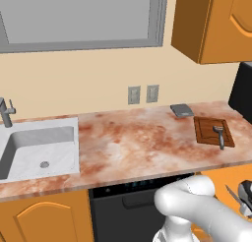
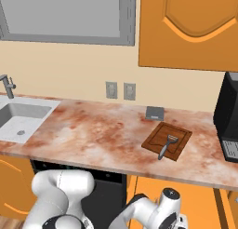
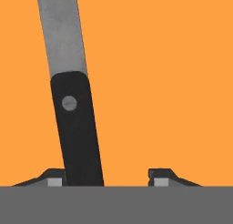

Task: Open the drawer on the right and place the cutting tools on the cutting board.

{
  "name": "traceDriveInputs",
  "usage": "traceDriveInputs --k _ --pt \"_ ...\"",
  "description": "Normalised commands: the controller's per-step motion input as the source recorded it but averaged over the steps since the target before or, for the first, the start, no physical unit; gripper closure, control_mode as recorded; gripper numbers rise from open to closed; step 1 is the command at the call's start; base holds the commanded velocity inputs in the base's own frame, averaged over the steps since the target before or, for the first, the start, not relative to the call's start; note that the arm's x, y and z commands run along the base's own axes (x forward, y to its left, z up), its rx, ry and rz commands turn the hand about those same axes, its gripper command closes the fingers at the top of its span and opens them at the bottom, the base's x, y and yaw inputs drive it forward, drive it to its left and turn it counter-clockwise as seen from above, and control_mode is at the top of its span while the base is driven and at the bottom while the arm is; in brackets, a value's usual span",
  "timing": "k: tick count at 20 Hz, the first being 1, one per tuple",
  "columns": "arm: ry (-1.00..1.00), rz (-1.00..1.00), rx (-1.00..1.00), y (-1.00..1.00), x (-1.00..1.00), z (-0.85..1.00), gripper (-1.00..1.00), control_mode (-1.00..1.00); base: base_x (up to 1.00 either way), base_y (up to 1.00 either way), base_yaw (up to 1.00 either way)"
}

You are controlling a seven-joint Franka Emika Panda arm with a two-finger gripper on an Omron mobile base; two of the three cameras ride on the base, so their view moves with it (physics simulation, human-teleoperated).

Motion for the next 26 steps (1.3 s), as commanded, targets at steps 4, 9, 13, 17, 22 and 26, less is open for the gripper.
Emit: traceDriveInputs --k 4,9,13,17,22,26 --pt "-0.05 0.0 0.0 -0.14 -0.42 -0.11 1.0 -1.0 0.0 0.0 0.0" --pt "-0.08 0.0 0.0 -0.14 -0.41 0.02 1.0 -1.0 0.0 0.0 0.0" --pt "-0.03 -0.01 0.01 0.0 -0.08 0.62 1.0 -1.0 0.0 0.0 0.0" --pt "0.0 -0.04 0.0 0.01 -0.07 0.99 1.0 -1.0 0.0 0.0 0.0" --pt "0.06 -0.07 0.0 0.0 -0.33 1.0 1.0 -1.0 0.0 0.0 0.0" --pt "0.07 -0.06 0.01 0.28 -0.51 1.0 1.0 -1.0 0.0 0.0 0.0"
